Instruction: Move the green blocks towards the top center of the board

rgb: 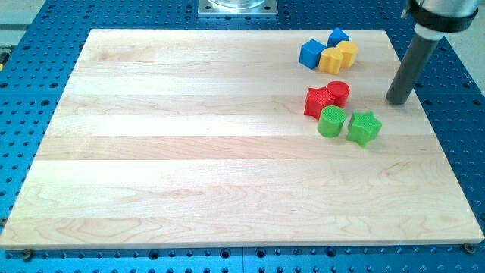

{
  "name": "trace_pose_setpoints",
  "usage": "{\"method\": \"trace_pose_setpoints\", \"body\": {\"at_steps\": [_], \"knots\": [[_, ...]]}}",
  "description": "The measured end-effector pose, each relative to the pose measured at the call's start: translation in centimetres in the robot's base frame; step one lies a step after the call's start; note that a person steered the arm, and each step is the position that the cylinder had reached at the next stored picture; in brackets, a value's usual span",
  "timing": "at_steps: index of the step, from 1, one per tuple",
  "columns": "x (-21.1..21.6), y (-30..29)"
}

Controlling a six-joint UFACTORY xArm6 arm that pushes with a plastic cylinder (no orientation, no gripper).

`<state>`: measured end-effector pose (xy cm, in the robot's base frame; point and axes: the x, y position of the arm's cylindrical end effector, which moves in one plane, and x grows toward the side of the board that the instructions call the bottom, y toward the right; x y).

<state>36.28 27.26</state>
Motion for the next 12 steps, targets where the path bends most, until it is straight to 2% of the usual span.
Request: {"method": "trace_pose_setpoints", "body": {"at_steps": [2, 4, 6, 7, 8, 9, 11, 12], "knots": [[-9.8, 1.9], [-13.4, 1.1], [-15.2, -0.2], [-15.3, -3.3], [-8.2, -4.3], [0.8, -8.8], [6.6, -9.6], [7.5, -9.6]]}}
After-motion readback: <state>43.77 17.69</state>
